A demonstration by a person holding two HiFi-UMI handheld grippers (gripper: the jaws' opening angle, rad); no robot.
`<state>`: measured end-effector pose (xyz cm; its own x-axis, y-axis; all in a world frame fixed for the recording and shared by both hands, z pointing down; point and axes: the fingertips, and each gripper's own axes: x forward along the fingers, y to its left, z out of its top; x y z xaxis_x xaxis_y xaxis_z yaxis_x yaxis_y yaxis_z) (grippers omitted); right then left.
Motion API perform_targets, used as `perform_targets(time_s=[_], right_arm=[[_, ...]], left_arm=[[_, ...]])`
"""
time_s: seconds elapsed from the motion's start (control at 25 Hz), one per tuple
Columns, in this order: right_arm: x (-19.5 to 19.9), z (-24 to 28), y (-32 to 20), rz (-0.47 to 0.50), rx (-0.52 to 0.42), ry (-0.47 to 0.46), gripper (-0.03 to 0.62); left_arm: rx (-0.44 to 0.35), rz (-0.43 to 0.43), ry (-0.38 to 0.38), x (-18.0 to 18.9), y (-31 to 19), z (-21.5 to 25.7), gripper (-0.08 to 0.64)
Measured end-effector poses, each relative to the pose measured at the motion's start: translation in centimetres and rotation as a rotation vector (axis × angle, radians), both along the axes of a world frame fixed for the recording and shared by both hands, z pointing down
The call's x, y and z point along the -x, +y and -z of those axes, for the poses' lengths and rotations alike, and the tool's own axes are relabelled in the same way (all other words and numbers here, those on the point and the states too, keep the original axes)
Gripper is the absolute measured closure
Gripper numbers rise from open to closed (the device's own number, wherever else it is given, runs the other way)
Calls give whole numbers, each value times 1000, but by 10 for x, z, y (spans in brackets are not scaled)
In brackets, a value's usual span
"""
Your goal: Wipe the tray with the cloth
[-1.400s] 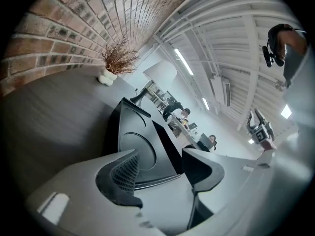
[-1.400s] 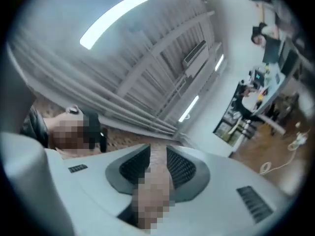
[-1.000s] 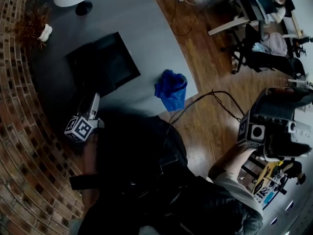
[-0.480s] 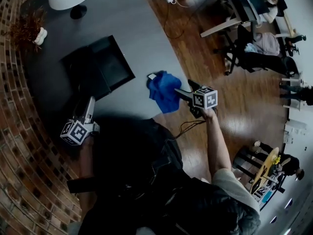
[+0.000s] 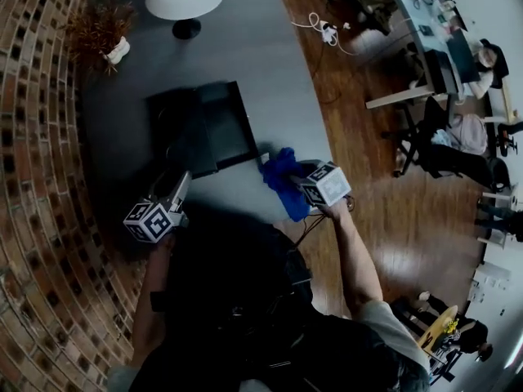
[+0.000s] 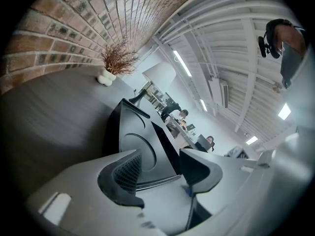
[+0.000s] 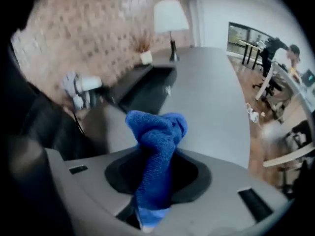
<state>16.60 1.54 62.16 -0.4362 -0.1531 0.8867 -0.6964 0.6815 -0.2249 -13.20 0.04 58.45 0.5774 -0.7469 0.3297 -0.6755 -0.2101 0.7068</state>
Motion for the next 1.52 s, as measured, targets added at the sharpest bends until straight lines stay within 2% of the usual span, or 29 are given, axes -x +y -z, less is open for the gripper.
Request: perform_targets(time_s=[0.08,0.12,0.16,0.24,0.32,0.4,0.44,0.48,0.6,0.64,0.72,0.84,0.92,1.0,1.08,1.2,1.28,1.4,1.52], right_arm=[[50,75,-51,-43,-87,-233,457],[75,102,-79,-50,-139,-296,457],[98,114,-106,-53,-180,-314,457],[141,98,-146,-23,-213,-239,457],[175,46,-161,75,-180,-76,457],[192,-13,-153,213,-96,109,457],[194,-33,-148,270,-67,181,457],[197,-42,-150,299,-76,219,457],[212,-33,-199,231,-246,184,456],[217,-32,-212,202,-275,160,456],[222,-40,-217,191,-265,124,453],[220,-45,-195,277,-187,86,453],[215,-41,-201,243,-159,24,454],[215,-38,-216,204,-179,5,454],[217,-40,-209,302,-164,52,454],[215,-49,-163,485,-47,85,457],[208,-49,-126,623,-1,105,457],[204,-45,-72,866,13,108,457],[190,-43,-48,1099,-19,163,457]], left_arm=[[-1,3,2,-1,0,0,331],[-1,5,2,-1,-1,-1,331],[0,7,0,0,-1,-2,331],[2,9,-3,1,-1,-2,331],[1,10,-4,0,-1,-2,331],[3,10,0,-2,0,-2,331],[7,10,2,-3,0,-2,331],[10,9,4,-3,1,-2,331],[13,5,-2,-4,1,-2,331],[12,5,-4,-3,-1,-3,331],[12,9,-4,-3,-2,-2,331],[11,9,-10,-1,-1,-4,331],[3,5,-14,-1,-2,-4,331],[1,12,-9,-2,-4,-3,331],[3,21,-5,-3,-5,-2,331],[11,22,-10,-3,-3,-3,334],[17,17,-16,-2,-1,-6,334],[16,22,-14,-1,-2,-7,333],[7,28,-11,-1,-3,-5,334]])
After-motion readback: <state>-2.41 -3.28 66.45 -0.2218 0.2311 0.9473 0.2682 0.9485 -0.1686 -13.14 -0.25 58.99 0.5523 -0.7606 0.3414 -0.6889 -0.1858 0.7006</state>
